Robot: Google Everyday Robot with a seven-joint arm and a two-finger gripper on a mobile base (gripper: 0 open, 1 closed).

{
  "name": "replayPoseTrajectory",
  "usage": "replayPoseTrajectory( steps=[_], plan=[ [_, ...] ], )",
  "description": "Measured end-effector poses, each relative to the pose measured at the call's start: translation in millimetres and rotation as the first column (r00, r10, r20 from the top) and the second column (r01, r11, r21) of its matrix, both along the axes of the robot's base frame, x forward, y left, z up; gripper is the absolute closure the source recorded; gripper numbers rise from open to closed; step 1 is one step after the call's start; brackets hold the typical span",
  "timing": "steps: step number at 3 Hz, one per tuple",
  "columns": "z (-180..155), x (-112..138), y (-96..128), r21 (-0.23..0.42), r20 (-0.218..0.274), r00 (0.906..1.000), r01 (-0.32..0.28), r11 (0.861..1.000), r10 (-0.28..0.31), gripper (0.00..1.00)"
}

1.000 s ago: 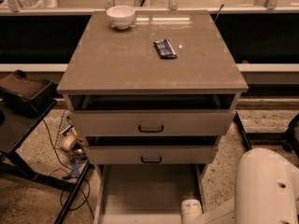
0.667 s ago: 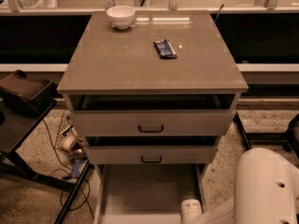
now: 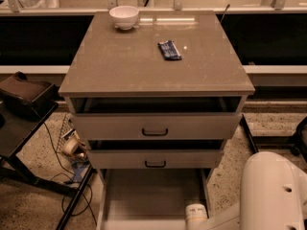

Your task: Open bottom drawer

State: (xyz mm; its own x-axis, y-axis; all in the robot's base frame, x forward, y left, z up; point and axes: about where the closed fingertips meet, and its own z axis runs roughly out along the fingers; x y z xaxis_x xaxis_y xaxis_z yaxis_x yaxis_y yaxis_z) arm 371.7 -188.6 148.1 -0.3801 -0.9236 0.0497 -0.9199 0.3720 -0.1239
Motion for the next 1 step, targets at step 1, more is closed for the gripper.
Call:
replayPoseTrajectory(
  steps=[1],
  plan=[
    [0.0,0.6,-0.1,0.000,0.000,1.0000,0.000,1.000,0.000,0.00]
  ],
)
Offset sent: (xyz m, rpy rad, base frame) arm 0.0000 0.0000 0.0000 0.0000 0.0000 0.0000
